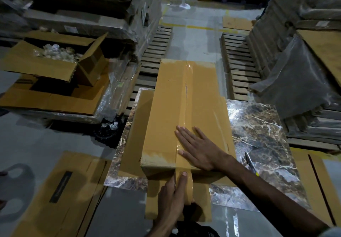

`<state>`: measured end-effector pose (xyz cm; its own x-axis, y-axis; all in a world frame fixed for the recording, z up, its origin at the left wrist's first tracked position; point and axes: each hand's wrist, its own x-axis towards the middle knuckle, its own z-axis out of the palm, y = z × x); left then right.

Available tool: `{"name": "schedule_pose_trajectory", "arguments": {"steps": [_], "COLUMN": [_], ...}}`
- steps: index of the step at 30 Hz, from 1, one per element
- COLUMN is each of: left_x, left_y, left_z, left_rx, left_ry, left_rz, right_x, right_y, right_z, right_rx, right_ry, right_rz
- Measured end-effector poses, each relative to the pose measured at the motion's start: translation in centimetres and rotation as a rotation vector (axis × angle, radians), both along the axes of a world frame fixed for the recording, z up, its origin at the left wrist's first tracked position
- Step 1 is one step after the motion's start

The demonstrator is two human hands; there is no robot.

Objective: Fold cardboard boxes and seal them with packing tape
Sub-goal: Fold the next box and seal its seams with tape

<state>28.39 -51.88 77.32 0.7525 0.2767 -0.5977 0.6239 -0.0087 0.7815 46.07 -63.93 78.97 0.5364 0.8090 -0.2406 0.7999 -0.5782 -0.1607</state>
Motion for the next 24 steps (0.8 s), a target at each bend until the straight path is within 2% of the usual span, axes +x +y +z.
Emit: {"name": "schedule_pose_trajectory", "arguments": {"steps": [9,17,24], "left_x": [-0.3,-0.4,-0.7], "left_y": [-0.1,0.2,0.2], "left_z": [0.4,-0.6,0.5], "left_rx": [-0.016,-0.055,-0.079], "left_ry": [-0.154,-0.193,-0.202], "left_rz": [0.009,-0.002,0.057], "right_x": [-5.4,-6.6,-6.6], "right_y": [-2.7,-3.7,-3.6], "right_z": [1.2,1.8,1.0], "right_rx": [0.079,0.176,0.137], "right_ry": [0.081,0.182,0.119], "right_rz": [0.081,0.135,0.136]}}
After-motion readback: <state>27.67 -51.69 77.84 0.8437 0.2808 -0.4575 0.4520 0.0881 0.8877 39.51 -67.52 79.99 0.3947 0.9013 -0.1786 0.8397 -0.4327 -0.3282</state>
